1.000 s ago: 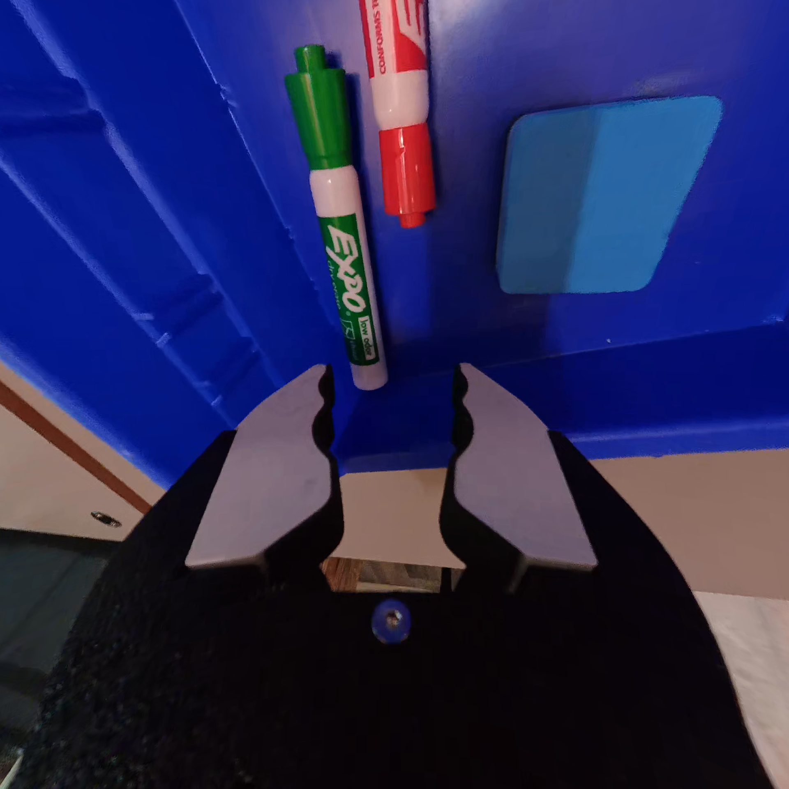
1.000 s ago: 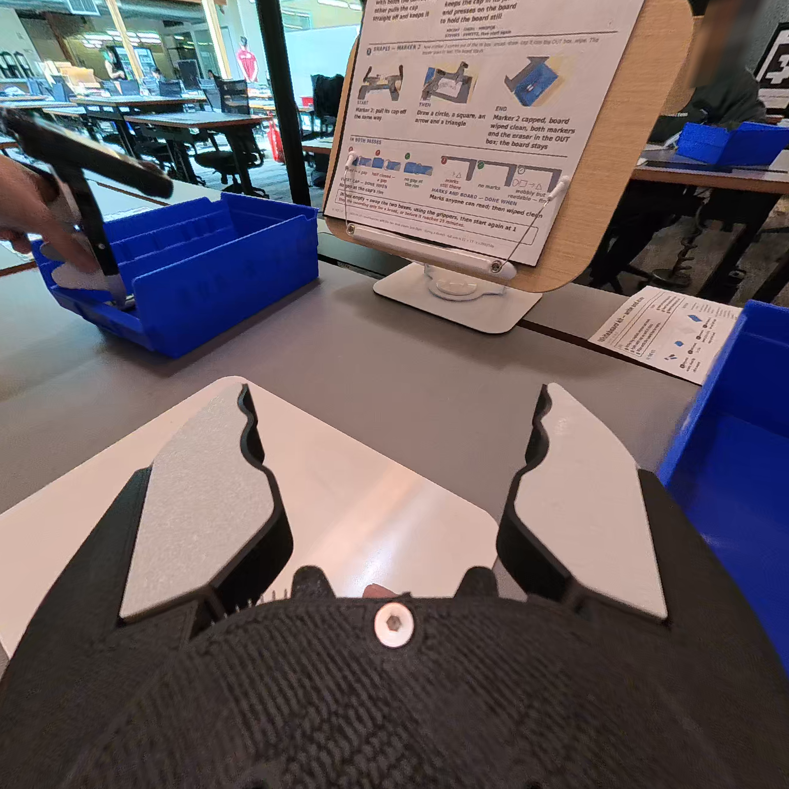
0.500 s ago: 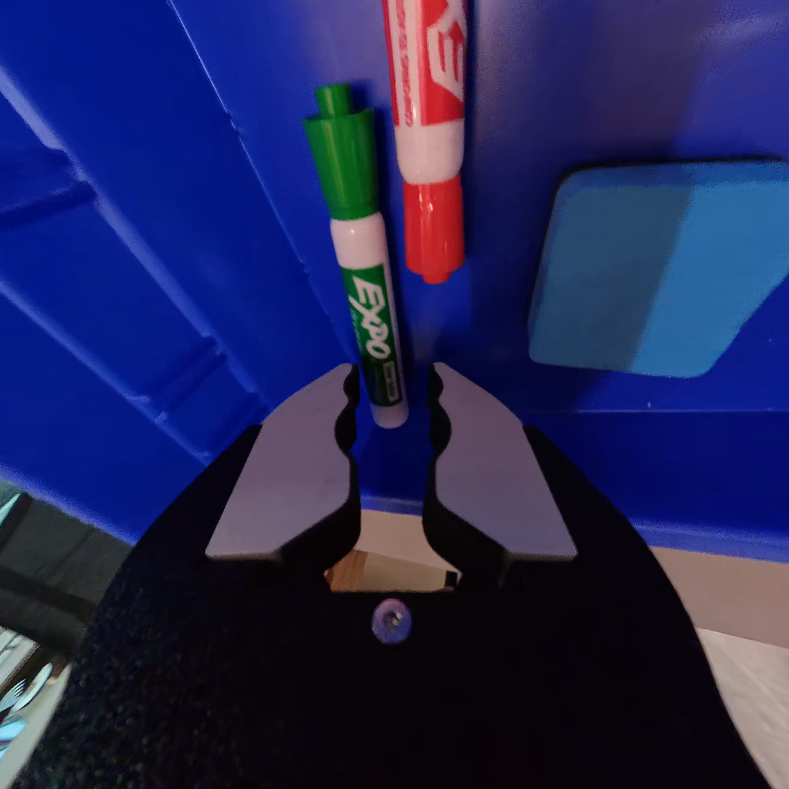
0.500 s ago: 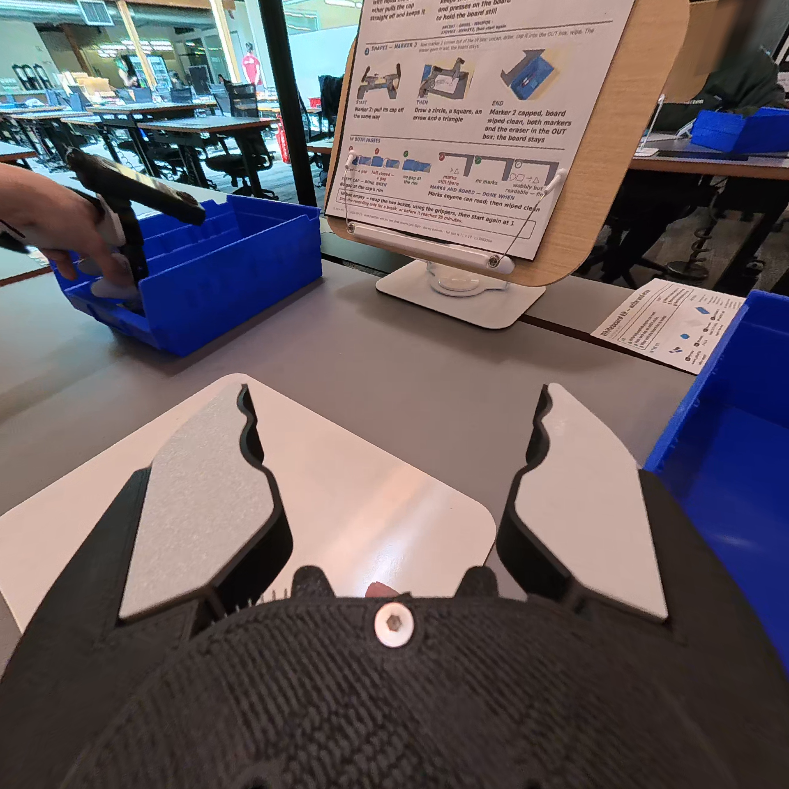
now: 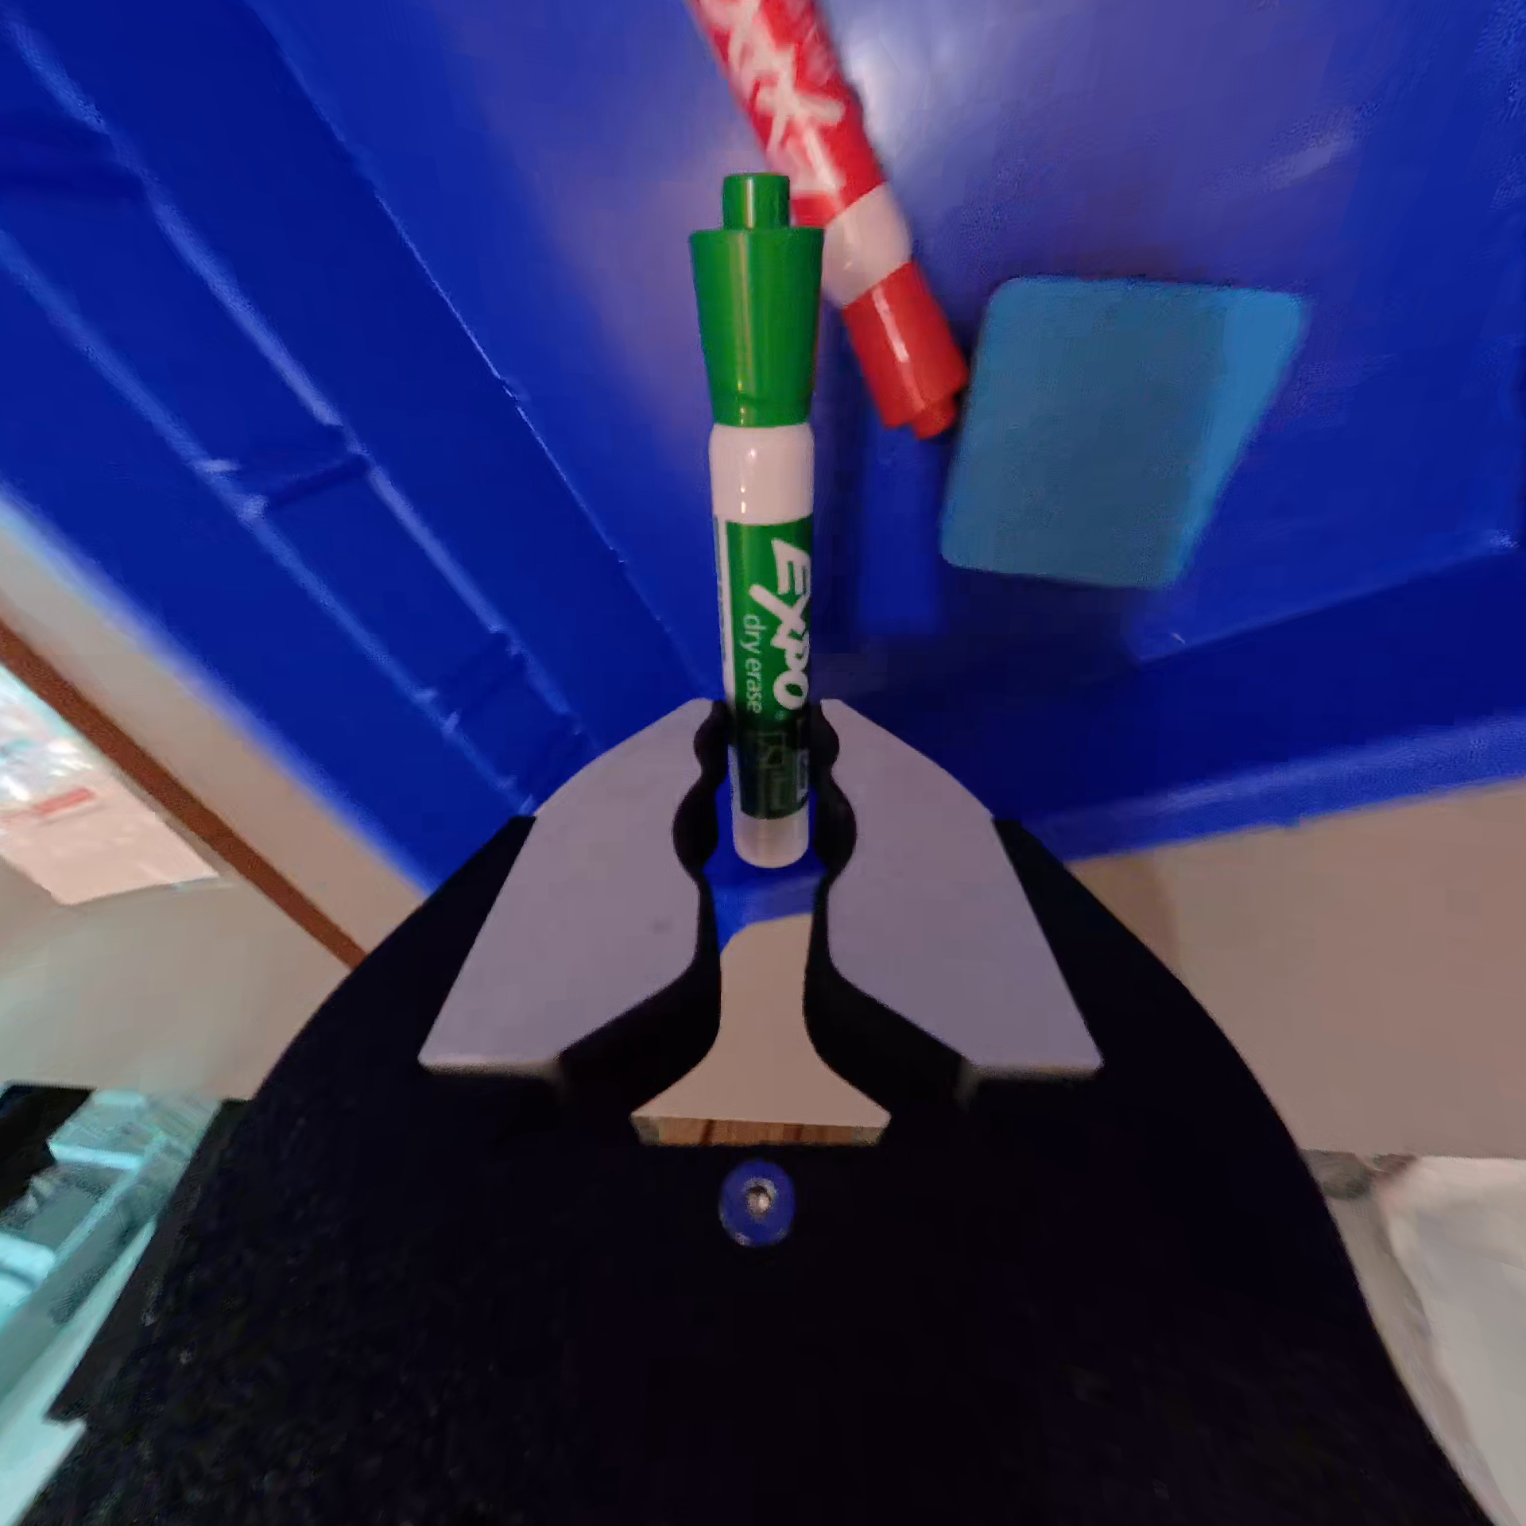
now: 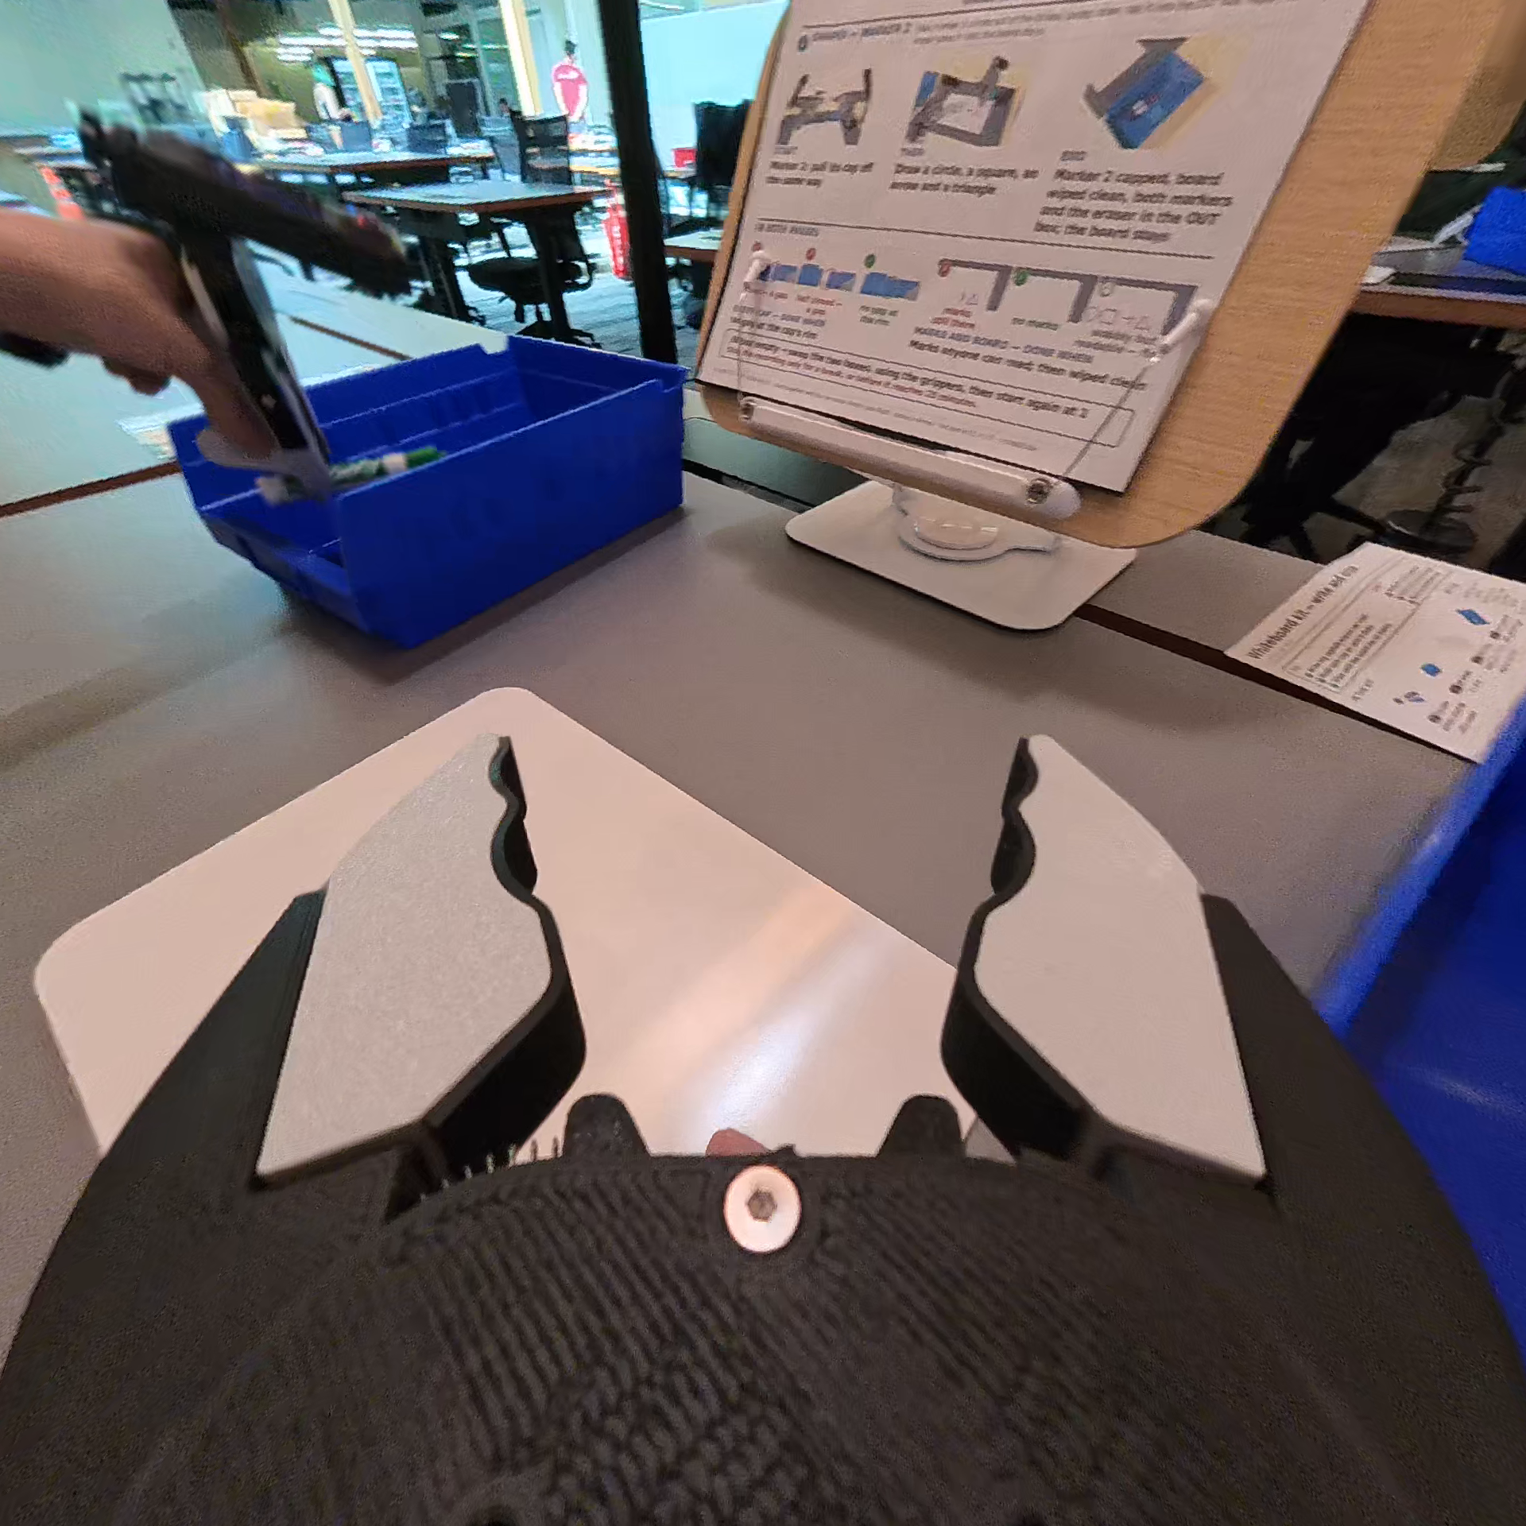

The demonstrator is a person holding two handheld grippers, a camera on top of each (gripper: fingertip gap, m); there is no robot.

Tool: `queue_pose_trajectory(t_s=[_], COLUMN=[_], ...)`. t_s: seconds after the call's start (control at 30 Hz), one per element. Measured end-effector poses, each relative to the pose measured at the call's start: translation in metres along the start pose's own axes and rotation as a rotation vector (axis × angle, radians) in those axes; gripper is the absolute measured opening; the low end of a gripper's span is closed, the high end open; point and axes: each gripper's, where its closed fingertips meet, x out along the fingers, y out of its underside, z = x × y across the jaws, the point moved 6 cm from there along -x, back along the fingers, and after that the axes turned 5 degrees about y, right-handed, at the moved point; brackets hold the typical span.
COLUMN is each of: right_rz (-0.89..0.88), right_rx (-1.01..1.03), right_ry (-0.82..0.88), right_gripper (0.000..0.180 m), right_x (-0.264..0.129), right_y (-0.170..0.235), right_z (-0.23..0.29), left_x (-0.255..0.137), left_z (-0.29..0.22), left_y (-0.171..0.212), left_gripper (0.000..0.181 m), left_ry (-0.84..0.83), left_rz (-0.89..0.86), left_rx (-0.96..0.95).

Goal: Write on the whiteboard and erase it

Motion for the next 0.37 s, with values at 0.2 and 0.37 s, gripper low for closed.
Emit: queue_pose_trajectory(t_s=[0.2,0.37], right_rz=[-0.068,-0.058], right_rx=[-0.13,-0.34], right_ry=[-0.254,-0.449], right_gripper=[0.106,0.097], right_x=[0.007,0.032], right_y=[-0.02,-0.038], right_z=[0.05,0.093], left_x=[-0.091,-0.117], left_z=[-0.067,-0.163], left_y=[0.016,0.032], left_gripper=[0.019,0.019], left_ry=[0.074,0.131], left_rz=[-0.286,-0.31], left_rx=[0.361,0.792])
